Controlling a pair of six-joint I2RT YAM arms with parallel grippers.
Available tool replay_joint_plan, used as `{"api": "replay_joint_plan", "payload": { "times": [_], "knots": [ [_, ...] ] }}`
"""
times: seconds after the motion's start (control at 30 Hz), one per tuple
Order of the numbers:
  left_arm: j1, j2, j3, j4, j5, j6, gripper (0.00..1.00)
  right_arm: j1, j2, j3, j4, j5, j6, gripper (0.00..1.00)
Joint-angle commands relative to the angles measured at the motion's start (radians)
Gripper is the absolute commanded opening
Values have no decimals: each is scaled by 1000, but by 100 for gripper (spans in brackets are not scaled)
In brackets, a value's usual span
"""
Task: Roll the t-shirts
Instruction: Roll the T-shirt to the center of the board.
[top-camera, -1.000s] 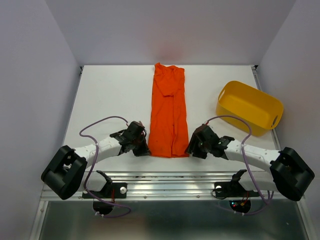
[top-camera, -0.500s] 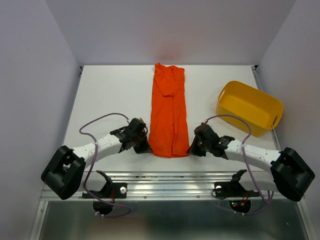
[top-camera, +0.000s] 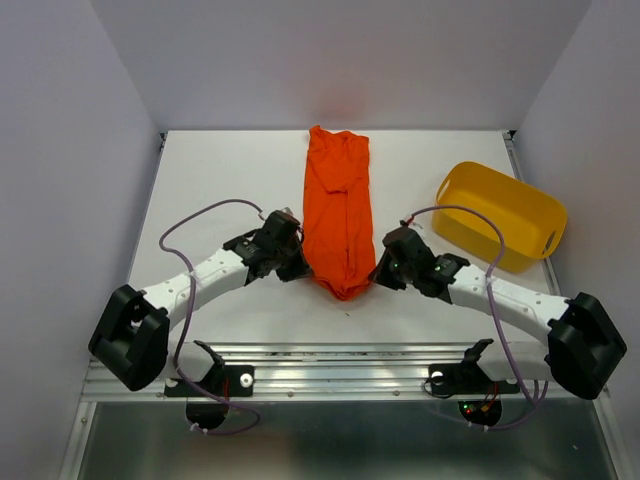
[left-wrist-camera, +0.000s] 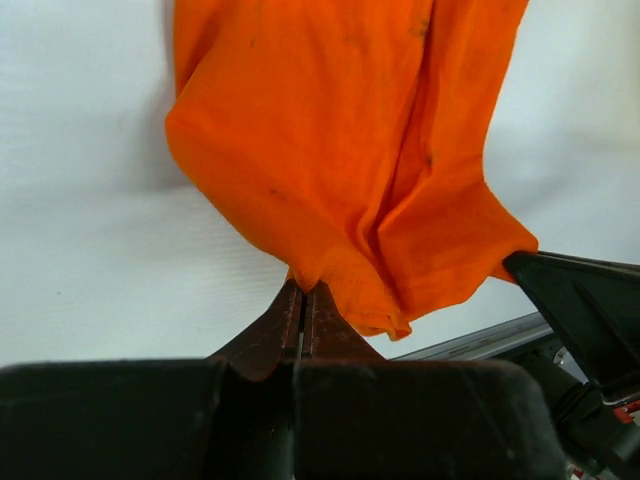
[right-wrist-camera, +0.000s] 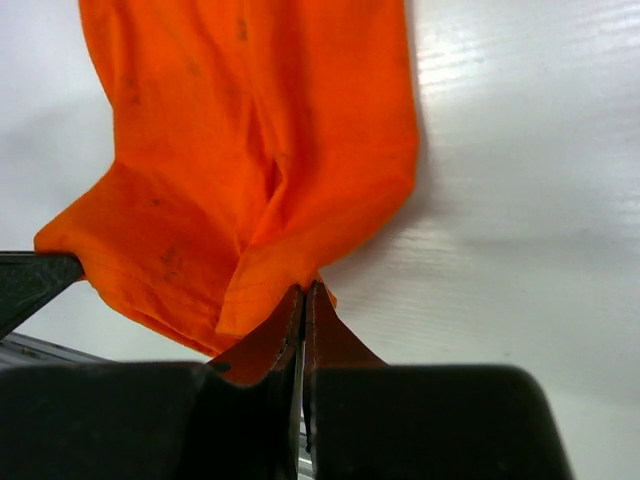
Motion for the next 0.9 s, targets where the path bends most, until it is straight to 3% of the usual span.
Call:
{"api": "replay_joint_plan", "payload": {
  "times": [0.0,0.4,0.87],
  "knots": [
    [-3,52,89,-18,-54,24,0,-21,44,81,-8,72,-38,1],
    [53,276,272,8,-48,63,0,-112,224,231,-5,92,-115,1],
    [124,293,241,12,-95,39,0,-141,356,321,-3,69,-155,1]
  ]
}}
